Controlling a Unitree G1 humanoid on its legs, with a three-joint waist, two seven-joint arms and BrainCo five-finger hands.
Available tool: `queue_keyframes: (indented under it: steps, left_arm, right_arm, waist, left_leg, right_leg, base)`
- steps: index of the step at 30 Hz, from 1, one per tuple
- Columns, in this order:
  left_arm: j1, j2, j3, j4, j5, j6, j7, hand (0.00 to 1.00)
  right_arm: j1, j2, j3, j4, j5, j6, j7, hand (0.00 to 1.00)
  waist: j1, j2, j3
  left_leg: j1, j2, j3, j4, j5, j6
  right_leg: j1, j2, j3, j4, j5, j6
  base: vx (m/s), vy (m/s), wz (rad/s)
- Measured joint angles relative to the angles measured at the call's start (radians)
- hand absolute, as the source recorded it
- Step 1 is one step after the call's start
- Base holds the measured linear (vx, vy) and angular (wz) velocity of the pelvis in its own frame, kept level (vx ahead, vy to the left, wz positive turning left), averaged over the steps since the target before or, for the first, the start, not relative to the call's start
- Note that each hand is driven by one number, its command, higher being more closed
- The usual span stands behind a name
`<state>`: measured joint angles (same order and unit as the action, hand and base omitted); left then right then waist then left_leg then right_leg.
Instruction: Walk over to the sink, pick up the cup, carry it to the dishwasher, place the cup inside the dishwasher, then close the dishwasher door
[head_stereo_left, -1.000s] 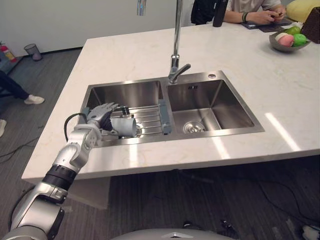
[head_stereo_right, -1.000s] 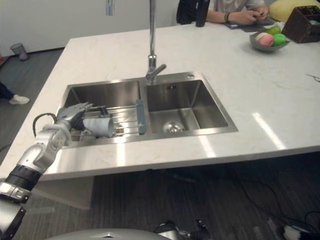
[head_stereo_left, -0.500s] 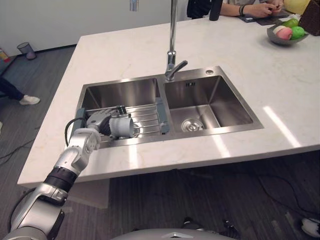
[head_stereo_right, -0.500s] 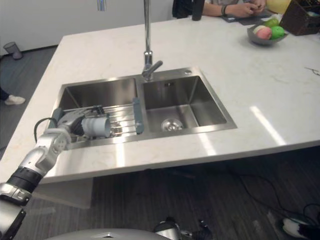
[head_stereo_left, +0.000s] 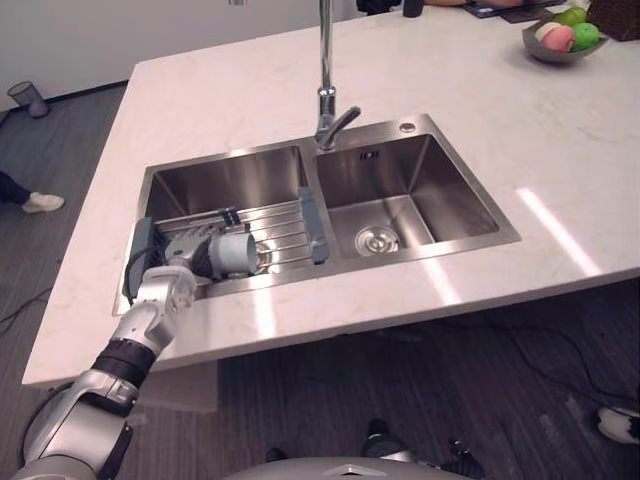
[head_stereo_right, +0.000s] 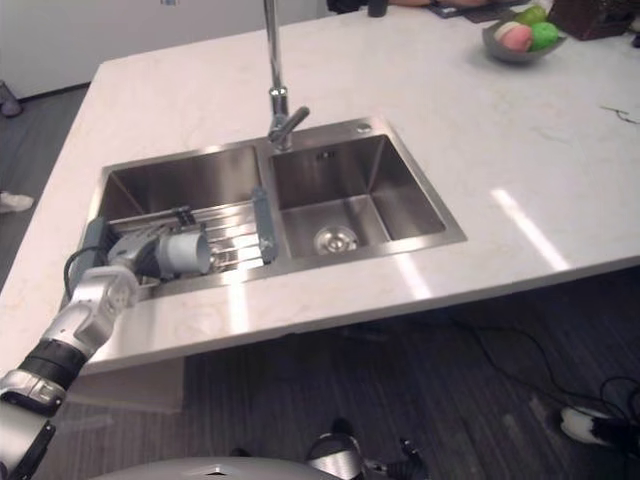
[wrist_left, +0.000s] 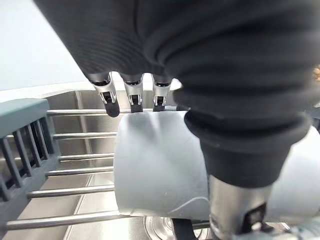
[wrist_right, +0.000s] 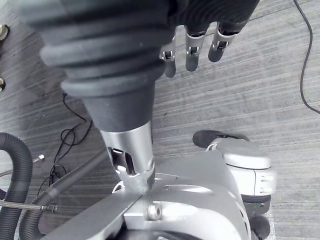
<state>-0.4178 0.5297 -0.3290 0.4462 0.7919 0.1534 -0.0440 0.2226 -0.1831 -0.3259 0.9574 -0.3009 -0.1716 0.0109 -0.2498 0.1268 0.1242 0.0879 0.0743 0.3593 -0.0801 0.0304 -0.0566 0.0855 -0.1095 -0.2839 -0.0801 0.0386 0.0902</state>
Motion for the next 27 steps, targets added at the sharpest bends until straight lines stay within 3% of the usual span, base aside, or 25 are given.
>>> queue_keyframes:
  steps: [10,17,18,27]
  left_arm:
    - [-0.004,0.0,0.002,0.036,0.015,0.012,0.016,0.0]
    - [-0.035,0.0,0.002,0.057,0.024,0.01,-0.031,0.0]
    - [-0.037,0.0,0.002,0.059,0.033,0.011,-0.037,1.0]
    - [-0.088,0.002,0.007,0.127,0.035,0.022,-0.114,1.0]
  right_arm:
    - [0.0,-0.009,0.001,-0.019,0.001,-0.001,0.0,0.0]
    - [0.0,-0.014,0.008,-0.038,0.001,-0.001,0.002,0.0]
    - [0.0,-0.017,0.008,-0.038,0.001,-0.001,0.002,0.0]
    - [0.0,-0.021,0.008,-0.039,0.001,0.0,0.016,0.0]
  waist:
    - [-0.018,0.021,0.026]
    - [-0.026,0.027,0.032]
    - [-0.026,0.029,0.033]
    - [-0.032,0.033,0.042]
  left_leg:
    - [-0.004,0.006,0.024,0.0,-0.003,-0.004]
    - [-0.008,0.006,0.024,0.0,-0.003,-0.004]
    - [-0.008,0.006,0.025,0.0,-0.003,-0.004]
    - [-0.007,0.008,0.029,0.0,-0.003,-0.004]
  right_leg:
    - [-0.02,0.007,0.028,0.0,0.006,-0.003]
    - [-0.026,0.009,0.035,0.0,0.006,-0.003]
    - [-0.027,0.009,0.039,0.0,0.006,-0.004]
    - [-0.036,0.01,0.055,0.007,0.006,-0.004]
  base:
    - [-0.02,-0.022,-0.08]
    - [0.0,-0.004,-0.01]
    - [0.0,0.0,0.0]
    - [-0.03,-0.021,-0.03]
